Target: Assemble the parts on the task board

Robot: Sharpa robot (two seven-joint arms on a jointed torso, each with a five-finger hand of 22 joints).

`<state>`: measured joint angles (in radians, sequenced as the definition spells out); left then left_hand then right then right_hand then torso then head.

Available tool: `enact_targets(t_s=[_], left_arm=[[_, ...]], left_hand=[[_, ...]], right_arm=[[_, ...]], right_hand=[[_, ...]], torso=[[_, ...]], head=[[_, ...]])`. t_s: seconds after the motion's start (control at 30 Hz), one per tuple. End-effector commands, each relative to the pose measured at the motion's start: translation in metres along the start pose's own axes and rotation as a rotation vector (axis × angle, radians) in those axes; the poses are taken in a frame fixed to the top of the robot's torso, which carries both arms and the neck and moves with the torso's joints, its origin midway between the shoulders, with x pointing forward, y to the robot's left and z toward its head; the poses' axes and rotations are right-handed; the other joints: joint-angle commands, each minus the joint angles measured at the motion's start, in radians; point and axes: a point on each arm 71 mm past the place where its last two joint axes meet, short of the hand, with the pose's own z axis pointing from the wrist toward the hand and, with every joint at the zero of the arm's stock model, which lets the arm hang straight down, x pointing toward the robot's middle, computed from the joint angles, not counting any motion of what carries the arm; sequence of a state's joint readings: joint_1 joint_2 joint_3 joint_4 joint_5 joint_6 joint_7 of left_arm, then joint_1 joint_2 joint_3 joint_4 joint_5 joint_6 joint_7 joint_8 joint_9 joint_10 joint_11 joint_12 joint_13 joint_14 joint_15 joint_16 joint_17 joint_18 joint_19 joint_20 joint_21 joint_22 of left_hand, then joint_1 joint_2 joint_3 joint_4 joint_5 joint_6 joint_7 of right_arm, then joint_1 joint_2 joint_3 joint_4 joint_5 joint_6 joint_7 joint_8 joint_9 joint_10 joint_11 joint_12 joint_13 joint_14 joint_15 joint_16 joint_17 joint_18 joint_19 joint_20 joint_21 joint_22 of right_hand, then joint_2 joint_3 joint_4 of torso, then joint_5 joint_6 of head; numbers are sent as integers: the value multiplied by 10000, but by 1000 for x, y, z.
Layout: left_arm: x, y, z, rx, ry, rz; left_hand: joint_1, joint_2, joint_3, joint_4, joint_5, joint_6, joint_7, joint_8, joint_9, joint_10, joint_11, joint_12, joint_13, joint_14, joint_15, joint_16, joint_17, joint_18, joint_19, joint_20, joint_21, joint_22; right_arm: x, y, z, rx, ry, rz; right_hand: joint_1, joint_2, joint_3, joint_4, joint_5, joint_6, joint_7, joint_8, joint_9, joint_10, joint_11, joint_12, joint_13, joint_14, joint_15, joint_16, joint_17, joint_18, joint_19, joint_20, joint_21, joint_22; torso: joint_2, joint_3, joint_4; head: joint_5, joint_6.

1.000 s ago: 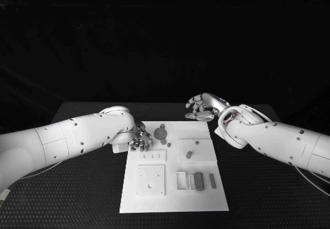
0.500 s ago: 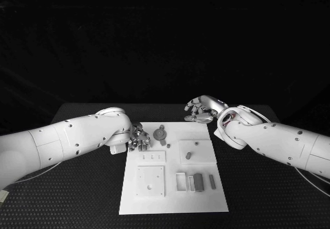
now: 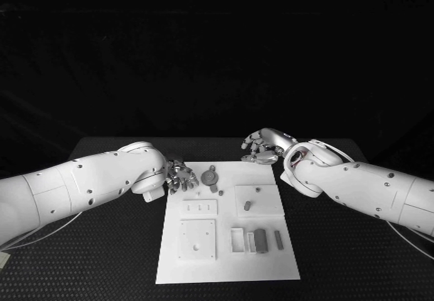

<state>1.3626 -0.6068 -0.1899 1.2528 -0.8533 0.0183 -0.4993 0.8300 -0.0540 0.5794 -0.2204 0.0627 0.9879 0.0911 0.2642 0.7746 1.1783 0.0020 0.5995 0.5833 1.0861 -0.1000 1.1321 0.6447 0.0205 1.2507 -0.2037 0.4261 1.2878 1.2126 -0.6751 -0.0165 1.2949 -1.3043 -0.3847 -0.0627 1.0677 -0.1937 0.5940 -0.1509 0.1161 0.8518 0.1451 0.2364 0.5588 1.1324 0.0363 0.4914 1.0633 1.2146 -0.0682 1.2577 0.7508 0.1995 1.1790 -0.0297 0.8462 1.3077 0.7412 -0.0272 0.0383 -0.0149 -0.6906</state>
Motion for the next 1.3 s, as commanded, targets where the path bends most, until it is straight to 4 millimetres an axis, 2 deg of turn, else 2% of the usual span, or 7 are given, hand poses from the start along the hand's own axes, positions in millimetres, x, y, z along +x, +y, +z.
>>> enact_targets(t_s=[0.03,0.37,0.67,0.9,0.93,1.0,1.3], left_arm=[[-4,-3,-2,631,-381,-877],[-13,4,-9,1045,-762,-1870],[-16,7,-12,1444,-871,-2613],[-18,9,-15,1694,-1067,-3033],[-18,9,-15,1722,-1086,-3084],[-18,10,-16,1779,-1125,-3146],[-18,9,-17,1868,-1086,-3265]], left_hand=[[58,-93,30,-26,-33,-308,245,-58,-81,-82,54,-59,-28,-77,36,-59,-64,326,-33,71,-83,-24],[218,-139,7,-106,-24,-398,396,-149,-350,-565,246,-328,-259,-501,264,-328,-453,312,-420,308,-552,-193],[308,-230,45,-131,-31,-537,526,-129,-526,-1277,614,-906,-819,-1141,706,-1000,-1040,294,-1052,732,-1376,-646],[358,-255,39,-158,-31,-554,532,-113,-552,-1349,663,-954,-904,-1208,765,-1049,-1109,312,-1102,793,-1477,-698],[360,-261,37,-160,-31,-555,532,-112,-554,-1354,665,-956,-909,-1212,768,-1051,-1113,313,-1104,796,-1482,-700],[367,-265,37,-164,-30,-554,532,-109,-556,-1358,669,-959,-916,-1216,773,-1054,-1118,315,-1107,801,-1491,-704],[384,-293,30,-173,-31,-554,532,-102,-564,-1363,675,-961,-938,-1224,785,-1057,-1135,323,-1107,815,-1511,-714]], right_arm=[[5,1,1,212,597,-402],[24,17,11,924,1753,-443],[48,32,22,1341,2621,-888],[65,39,23,1258,2971,-1485],[67,41,23,1213,3000,-1610],[70,43,24,1167,3030,-1796],[86,51,26,1055,3149,-2431]], right_hand=[[-90,-55,-55,46,-16,178,21,84,27,151,-26,232,126,-18,-85,13,21,623,51,-21,-8,199],[-405,-26,-250,307,-12,872,-264,453,296,165,-298,1901,1092,132,-343,451,319,623,189,-145,288,230],[-936,-68,-287,691,-12,1181,-385,598,457,5,-406,2277,1127,98,-451,540,444,623,180,-180,401,220],[-1499,-111,-268,1155,-10,1439,-482,674,538,9,-501,2440,996,127,-539,557,496,623,200,-222,466,215],[-1543,-125,-258,1197,-10,1460,-491,675,543,20,-512,2464,979,137,-549,563,505,623,210,-229,481,216],[-1608,-159,-235,1268,-10,1500,-509,676,553,40,-528,2507,944,159,-566,578,524,623,228,-245,510,217],[-1800,-287,-152,1532,-13,1665,-575,689,589,142,-593,2672,831,259,-630,678,628,623,311,-283,649,224]], torso=[[-4,-9,8],[-6,-32,12],[-3,-39,37],[4,-31,21],[5,-44,25],[5,-26,6],[2,-13,11]], head=[[-18,25],[-43,79],[-55,117],[-26,116],[-33,118],[-20,119],[-28,102]])
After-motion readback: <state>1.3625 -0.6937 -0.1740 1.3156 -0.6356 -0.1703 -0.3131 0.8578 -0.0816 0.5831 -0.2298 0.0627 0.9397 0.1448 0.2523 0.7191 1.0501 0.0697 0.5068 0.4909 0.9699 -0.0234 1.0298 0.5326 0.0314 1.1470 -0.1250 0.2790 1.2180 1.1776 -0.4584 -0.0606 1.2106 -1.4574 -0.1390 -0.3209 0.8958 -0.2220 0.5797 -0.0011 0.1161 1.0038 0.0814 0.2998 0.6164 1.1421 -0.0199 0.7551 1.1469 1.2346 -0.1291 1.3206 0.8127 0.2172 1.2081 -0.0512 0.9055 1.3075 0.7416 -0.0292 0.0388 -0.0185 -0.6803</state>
